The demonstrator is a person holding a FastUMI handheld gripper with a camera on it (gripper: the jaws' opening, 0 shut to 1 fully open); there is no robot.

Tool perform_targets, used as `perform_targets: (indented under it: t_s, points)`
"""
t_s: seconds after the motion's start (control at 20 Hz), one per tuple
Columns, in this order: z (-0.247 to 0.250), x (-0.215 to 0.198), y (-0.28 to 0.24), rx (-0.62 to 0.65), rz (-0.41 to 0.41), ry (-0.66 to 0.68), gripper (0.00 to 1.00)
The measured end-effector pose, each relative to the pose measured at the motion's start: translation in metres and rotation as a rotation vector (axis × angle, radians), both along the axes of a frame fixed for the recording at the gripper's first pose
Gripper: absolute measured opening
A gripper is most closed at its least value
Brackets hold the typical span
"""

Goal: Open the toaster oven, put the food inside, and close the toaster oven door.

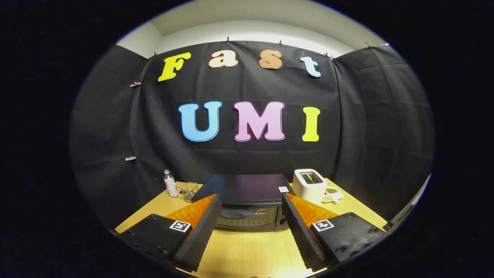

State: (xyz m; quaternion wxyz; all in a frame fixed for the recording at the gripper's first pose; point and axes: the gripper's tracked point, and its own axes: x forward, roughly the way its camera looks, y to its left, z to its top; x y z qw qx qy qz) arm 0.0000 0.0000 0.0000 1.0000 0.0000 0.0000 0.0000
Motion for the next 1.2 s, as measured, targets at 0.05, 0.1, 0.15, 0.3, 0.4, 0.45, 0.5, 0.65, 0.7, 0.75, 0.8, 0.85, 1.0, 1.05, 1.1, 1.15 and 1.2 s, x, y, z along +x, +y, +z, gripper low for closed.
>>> perform_targets:
  t_s: [0.05,0.1,0.15,0.3,0.4,0.45,0.5,0.65,0.7,0.75,0.8,0.85,1.0,1.05,1.1,1.15,1.2]
  points:
    - [-0.002,0.005,0.001,-0.008,0.002,0.001,0.98]
    - [-0.007,0.009,0.002,-0.008,0.006,0.01,0.98]
    - [-0.012,0.013,0.005,-0.002,0.014,0.026,0.98]
    - [-0.022,0.025,0.017,0.01,0.056,0.069,0.98]
    - [-0.022,0.031,0.019,0.002,0.067,0.07,0.98]
    - [-0.022,0.033,0.021,0.003,0.077,0.071,0.98]
    - [-0.024,0.035,0.024,0.004,0.087,0.072,0.98]
    - [-0.023,0.042,0.027,0.003,0.103,0.076,0.98]
    - [-0.024,0.043,0.027,0.007,0.107,0.078,0.98]
    - [-0.024,0.045,0.028,0.01,0.11,0.081,0.98]
    - [-0.024,0.046,0.028,0.012,0.112,0.083,0.98]
    - [-0.025,0.047,0.028,0.014,0.113,0.085,0.98]
    - [-0.025,0.051,0.029,0.031,0.107,0.096,0.98]
    - [-0.026,0.053,0.03,0.039,0.102,0.1,0.98]
    - [-0.025,0.056,0.031,0.043,0.097,0.098,0.98]
    - [-0.024,0.06,0.033,0.041,0.092,0.093,0.98]
    - [-0.024,0.064,0.033,0.032,0.083,0.083,0.98]
